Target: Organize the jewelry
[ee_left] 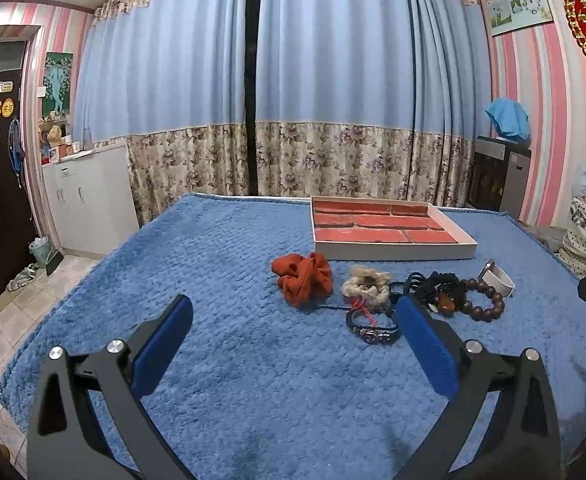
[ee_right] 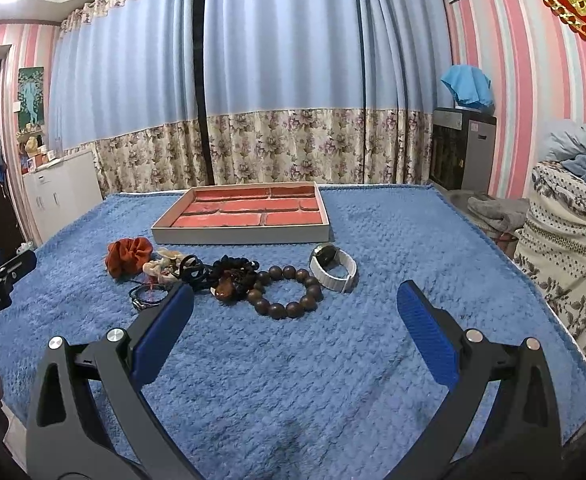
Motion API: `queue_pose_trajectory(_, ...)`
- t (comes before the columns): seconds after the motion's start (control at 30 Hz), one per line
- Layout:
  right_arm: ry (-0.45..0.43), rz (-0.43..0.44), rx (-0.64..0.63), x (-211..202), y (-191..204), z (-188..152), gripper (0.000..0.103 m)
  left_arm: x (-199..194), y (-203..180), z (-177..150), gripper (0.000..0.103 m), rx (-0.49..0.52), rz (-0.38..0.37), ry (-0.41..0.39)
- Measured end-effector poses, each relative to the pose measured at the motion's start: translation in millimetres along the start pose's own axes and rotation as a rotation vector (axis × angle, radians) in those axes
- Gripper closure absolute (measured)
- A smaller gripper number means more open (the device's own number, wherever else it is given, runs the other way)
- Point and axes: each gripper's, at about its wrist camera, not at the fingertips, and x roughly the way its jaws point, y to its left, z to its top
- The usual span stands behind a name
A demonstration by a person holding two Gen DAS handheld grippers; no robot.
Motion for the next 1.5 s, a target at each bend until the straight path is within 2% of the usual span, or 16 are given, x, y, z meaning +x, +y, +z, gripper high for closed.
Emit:
queue_pose_trajectory(0.77, 0.023, 0.008, -0.002, 10.3, -3.6, 1.1, 0.004, 7.3, -13.7, -1.1, 0.004, 0.029, -0.049, 0.029)
queue_pose_trajectory(1.1, 0.028, 0.002, -0.006, 13.0, -4.0, 0.8, 0.004, 10.4, -14.6, -3.2, 0.004, 0.029, -0.045, 0.039)
queue_pose_trajectory(1.5, 0.016, 0.021, -0.012, 25.0, 4.6, 7.4, 0.004, 32.8, -14.0, -3.8, 0.004, 0.002, -0.062, 0.085)
